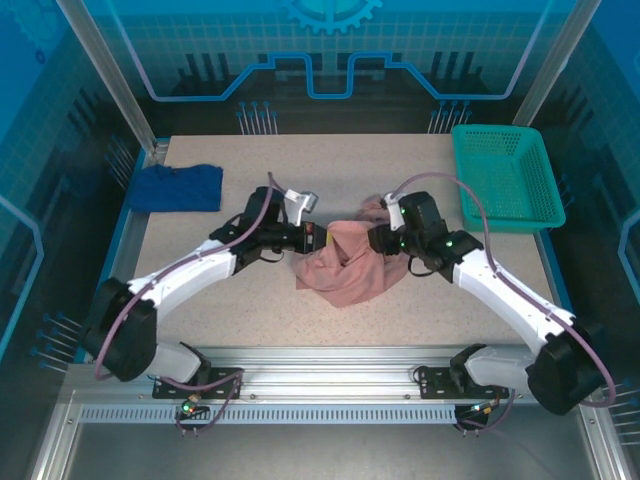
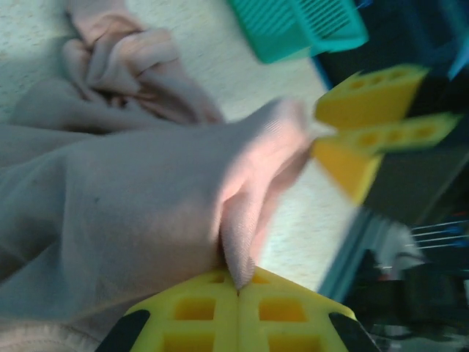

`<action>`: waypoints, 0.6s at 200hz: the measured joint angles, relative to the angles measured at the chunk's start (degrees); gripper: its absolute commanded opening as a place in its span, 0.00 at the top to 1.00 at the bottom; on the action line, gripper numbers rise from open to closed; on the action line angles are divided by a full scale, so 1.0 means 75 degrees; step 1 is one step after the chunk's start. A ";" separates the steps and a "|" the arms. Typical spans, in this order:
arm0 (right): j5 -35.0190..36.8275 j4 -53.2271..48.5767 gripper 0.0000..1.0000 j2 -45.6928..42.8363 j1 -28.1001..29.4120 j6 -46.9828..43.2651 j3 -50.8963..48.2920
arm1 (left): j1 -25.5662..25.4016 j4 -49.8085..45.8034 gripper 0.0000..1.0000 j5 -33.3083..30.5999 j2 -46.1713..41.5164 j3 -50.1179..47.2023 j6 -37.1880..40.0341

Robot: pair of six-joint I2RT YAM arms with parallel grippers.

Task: Fold the inside-out t-shirt
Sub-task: Adjust the T-shirt at the center of the table.

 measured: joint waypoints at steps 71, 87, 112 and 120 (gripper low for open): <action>-0.0478 0.0595 0.55 -0.1169 0.0991 -0.0242 -0.1105 | 0.0003 0.0356 1.00 0.0819 -0.0393 -0.0032 -0.0807; -0.0568 0.0851 0.60 -0.0880 0.1142 -0.0090 -0.1268 | 0.0003 0.0356 1.00 0.0854 -0.0393 -0.0032 -0.0851; -0.0659 0.1259 0.51 -0.0291 0.1198 0.0277 -0.1300 | 0.0003 0.0356 1.00 0.0866 -0.0393 -0.0032 -0.0848; -0.0647 0.1373 0.49 -0.0119 0.1212 0.0396 -0.1300 | 0.0003 0.0356 1.00 0.0866 -0.0393 -0.0032 -0.0848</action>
